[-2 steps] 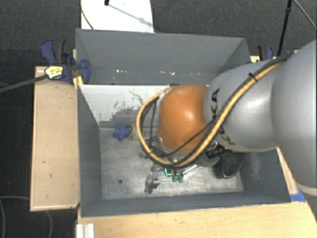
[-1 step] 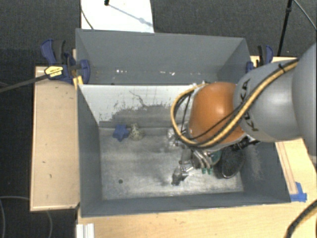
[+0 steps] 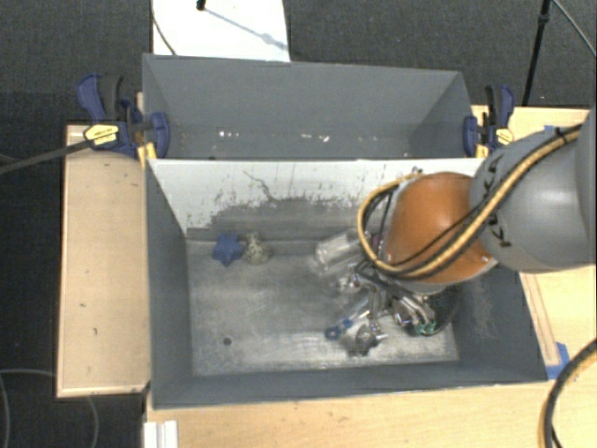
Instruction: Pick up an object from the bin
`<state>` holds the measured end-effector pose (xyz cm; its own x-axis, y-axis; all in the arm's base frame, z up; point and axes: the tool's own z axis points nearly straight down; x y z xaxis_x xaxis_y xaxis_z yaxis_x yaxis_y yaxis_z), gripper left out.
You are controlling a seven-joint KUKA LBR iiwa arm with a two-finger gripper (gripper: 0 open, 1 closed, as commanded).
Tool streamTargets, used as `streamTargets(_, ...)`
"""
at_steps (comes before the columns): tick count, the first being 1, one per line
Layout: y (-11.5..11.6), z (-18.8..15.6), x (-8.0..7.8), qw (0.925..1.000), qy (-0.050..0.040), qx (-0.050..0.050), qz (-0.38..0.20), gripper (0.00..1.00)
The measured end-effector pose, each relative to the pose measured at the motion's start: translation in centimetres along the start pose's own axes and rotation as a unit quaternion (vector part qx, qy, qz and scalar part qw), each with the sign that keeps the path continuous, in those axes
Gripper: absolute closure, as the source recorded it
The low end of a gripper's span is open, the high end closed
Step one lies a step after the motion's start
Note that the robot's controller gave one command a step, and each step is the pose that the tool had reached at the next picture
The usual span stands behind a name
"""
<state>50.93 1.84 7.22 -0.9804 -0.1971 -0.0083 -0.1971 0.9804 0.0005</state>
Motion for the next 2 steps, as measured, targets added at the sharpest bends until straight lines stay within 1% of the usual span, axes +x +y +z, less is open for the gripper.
streamTargets(1,0.0,-0.1,-0.1,1.0,-0.0016,0.0,0.003,1.0)
streamTargets(2,-4.3,-15.7,-0.1,0.9879,0.0,0.002,-0.155,1.0)
